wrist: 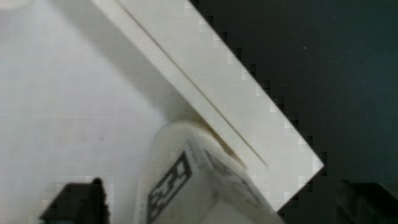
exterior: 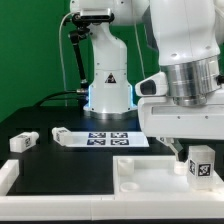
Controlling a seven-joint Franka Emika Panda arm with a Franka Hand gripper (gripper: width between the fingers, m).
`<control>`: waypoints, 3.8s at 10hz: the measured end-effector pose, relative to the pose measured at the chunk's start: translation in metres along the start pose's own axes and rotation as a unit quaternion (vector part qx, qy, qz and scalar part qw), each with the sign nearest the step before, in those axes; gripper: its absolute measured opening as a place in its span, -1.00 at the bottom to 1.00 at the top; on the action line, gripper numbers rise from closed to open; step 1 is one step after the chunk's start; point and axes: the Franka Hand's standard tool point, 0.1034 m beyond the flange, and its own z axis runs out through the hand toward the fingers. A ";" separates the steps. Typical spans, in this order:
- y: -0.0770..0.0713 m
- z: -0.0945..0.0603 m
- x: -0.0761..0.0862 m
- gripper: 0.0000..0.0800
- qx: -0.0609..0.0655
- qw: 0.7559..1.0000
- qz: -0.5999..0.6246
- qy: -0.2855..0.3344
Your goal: Assemble square table
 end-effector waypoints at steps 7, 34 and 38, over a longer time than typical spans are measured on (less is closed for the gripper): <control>0.000 -0.001 0.004 0.01 -0.040 0.944 -0.326 0.020; -0.002 0.002 -0.003 0.62 0.026 0.896 0.444 -0.014; -0.002 -0.004 0.001 0.62 -0.029 0.987 0.161 0.002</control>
Offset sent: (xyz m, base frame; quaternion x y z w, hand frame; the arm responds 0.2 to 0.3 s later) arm -0.0031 0.0053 -0.0042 -0.0328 0.0064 -0.4073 0.9127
